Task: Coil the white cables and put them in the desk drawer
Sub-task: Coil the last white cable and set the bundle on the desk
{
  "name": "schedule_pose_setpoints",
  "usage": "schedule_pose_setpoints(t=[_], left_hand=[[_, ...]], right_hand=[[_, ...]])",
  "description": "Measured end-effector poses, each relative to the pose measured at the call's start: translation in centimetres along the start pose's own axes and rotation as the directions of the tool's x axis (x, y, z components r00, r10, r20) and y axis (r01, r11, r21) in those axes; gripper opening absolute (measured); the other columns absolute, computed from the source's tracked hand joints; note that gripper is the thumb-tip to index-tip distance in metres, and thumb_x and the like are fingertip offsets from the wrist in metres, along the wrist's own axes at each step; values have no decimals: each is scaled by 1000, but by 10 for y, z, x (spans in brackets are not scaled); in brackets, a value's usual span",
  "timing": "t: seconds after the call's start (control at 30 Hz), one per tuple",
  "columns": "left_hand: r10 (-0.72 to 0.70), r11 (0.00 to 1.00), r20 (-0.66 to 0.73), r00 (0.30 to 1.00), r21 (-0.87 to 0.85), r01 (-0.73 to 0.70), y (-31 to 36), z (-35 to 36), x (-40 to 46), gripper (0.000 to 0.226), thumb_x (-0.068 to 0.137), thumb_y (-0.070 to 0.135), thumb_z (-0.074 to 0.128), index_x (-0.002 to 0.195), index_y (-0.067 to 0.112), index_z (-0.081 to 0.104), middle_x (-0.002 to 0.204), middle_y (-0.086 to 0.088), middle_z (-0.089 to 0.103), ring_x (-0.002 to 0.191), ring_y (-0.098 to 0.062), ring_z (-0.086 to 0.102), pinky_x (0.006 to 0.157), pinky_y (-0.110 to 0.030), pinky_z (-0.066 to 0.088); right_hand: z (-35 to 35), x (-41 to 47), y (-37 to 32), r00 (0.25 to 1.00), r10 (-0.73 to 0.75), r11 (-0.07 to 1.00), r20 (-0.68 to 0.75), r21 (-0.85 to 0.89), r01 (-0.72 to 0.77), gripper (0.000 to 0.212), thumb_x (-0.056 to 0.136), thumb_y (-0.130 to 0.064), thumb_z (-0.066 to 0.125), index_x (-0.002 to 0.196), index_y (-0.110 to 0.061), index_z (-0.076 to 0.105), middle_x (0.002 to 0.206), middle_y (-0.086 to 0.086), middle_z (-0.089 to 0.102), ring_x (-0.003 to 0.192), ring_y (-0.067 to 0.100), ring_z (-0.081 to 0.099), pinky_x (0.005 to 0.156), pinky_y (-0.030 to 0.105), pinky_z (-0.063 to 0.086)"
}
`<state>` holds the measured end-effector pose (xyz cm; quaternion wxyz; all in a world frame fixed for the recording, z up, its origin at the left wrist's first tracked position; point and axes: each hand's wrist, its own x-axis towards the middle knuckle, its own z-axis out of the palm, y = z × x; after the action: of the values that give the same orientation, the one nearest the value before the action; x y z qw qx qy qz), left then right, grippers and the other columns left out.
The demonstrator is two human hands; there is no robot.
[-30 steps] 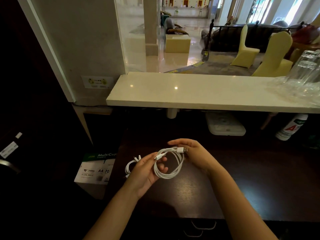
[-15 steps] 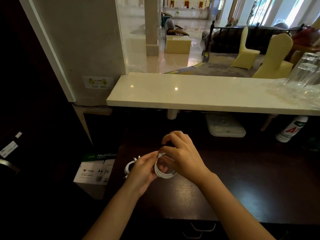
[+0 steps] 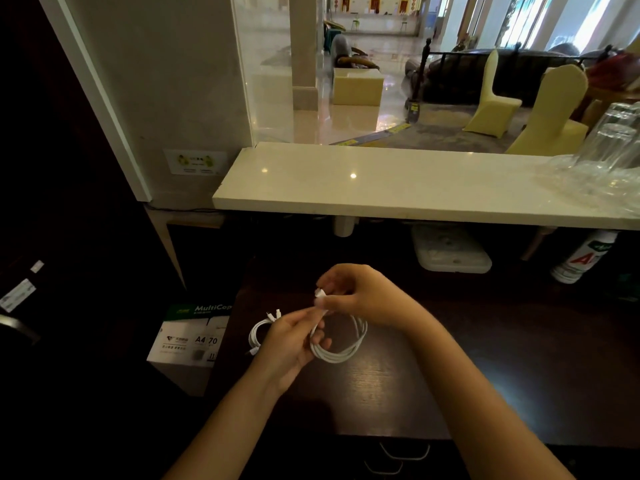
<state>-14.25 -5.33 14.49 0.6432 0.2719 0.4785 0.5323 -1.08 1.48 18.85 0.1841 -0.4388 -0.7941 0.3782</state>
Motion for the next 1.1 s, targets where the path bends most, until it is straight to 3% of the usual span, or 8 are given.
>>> schedule_pose_setpoints(t=[0.1, 0.27, 0.4, 0.5, 0.63, 0.83, 0.97, 1.1], left_hand=[[-54, 995, -1, 999, -86, 54, -1, -7, 0, 16, 92, 6, 46, 92, 1, 61, 68, -2, 49, 40, -3, 43, 52, -20, 53], [-107, 984, 110, 988, -131, 121, 5, -12, 2, 21, 92, 5, 42, 86, -1, 61, 69, -6, 51, 45, -6, 47, 56, -24, 56], [-126, 991, 211, 969, -16, 132, 7, -20, 0, 24, 87, -7, 43, 92, 2, 65, 69, -3, 55, 57, -7, 54, 69, -28, 58], [-79, 985, 163, 983, 162, 52, 0, -25, 2, 26, 87, 2, 53, 111, 8, 62, 70, -3, 55, 63, -6, 56, 68, -23, 56], [10, 953, 69, 998, 301, -31, -7, -27, 5, 22, 89, 14, 55, 106, 6, 67, 76, -12, 54, 52, -1, 53, 56, -16, 49], [-49, 990, -34, 998, 132, 53, -8, -37, 4, 22, 92, 15, 50, 92, 7, 70, 68, -1, 59, 48, -1, 52, 52, -14, 48], [-46, 996, -85, 995, -82, 40, -9, -48, 1, 23, 92, 17, 49, 92, 4, 68, 73, -6, 67, 58, -9, 63, 62, -25, 56], [-2, 999, -145, 989, 36, 7, -17, -61, -5, 16, 88, 10, 53, 98, 12, 65, 90, -6, 72, 76, -14, 69, 66, -26, 57]], right_hand=[[-17, -9, 16, 978, 100, 994, 182, 24, -106, 39, 82, -36, 66, 118, -24, 59, 100, -9, 66, 91, 3, 63, 84, 20, 50], [-12, -9, 30, 985, 92, 996, 143, -27, -89, 6, 80, -23, 70, 84, -27, 70, 78, 1, 69, 71, 10, 63, 75, 28, 51], [-1, -7, 34, 987, 138, 989, 82, -74, -132, 14, 78, -30, 71, 67, -31, 64, 63, -7, 62, 59, 4, 56, 62, 23, 48], [9, -8, 33, 988, 134, 977, 83, -179, -117, 12, 77, -35, 71, 71, -27, 65, 70, -6, 66, 64, 5, 61, 62, 24, 52], [23, -8, 31, 994, 32, 981, 107, -192, -11, 11, 75, -32, 73, 81, -25, 66, 82, -4, 69, 76, 8, 65, 72, 30, 57], [44, -6, 35, 995, 34, 996, 97, -86, -26, 21, 83, -27, 66, 64, -30, 58, 68, -2, 61, 61, 8, 55, 61, 28, 48], [55, -1, 44, 995, 82, 994, 64, -78, -77, 26, 86, -28, 62, 70, -8, 64, 72, 19, 64, 59, 17, 53, 63, 42, 51], [62, 3, 54, 985, 165, 986, 53, -42, -163, 24, 86, -30, 62, 76, -8, 68, 74, 19, 67, 59, 16, 55, 64, 41, 52]])
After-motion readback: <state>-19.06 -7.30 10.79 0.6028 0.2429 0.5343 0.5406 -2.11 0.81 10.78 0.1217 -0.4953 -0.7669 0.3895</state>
